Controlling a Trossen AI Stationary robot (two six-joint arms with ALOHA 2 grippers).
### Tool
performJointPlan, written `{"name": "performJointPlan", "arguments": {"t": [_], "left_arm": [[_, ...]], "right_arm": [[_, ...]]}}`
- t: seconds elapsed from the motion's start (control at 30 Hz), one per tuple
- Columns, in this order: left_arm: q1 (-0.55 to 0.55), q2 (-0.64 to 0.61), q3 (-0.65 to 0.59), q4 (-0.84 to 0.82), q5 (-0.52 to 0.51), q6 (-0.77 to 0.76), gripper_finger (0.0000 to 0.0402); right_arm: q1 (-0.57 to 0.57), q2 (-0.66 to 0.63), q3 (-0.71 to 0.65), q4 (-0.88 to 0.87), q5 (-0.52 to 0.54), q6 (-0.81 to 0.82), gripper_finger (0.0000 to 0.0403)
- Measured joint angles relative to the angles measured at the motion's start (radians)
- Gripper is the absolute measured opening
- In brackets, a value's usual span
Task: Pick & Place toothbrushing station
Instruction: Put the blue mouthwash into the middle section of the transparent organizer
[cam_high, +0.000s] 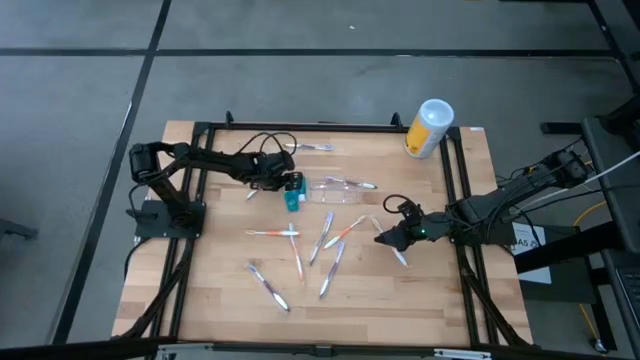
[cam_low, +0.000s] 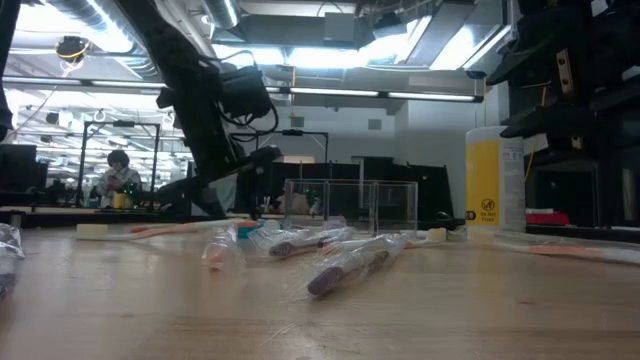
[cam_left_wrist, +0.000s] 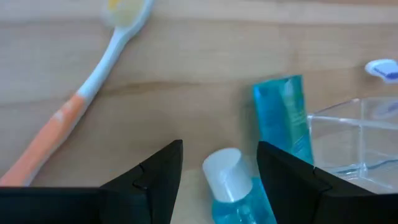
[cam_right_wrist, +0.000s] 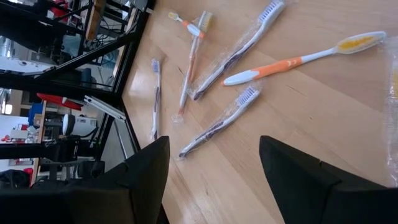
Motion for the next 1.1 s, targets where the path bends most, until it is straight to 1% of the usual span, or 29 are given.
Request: {"name": "performJointPlan", "arguments": {"t": [0.17, 0.4, 0.53, 0.8, 1.1], "left_arm": [[-0.037, -0.001, 0.0, -0.022, -0.008, -0.054, 0.0203], [-0.076, -0.001, 0.0, -0.026, -0.077, -0.216, 0.0202], [-0.083, -0.001, 0.0, -0.032, -0.11, -0.276, 0.019], [-0.089, -0.001, 0.0, -0.032, -0.125, -0.308, 0.0165], [-0.089, 0.002, 0.0, -0.009, -0.145, -0.332, 0.0165]], "right_arm": [[0.0, 0.0, 0.0, 0.0, 0.0, 0.001, 0.0252], [0.0, 0.0, 0.0, 0.0, 0.0, -0.002, 0.0252], [0.0, 0.0, 0.0, 0.0, 0.0, -0.004, 0.0252], [0.0, 0.0, 0.0, 0.0, 0.013, -0.006, 0.0252], [0.0, 0.0, 0.0, -0.001, 0.027, -0.009, 0.0252]]}}
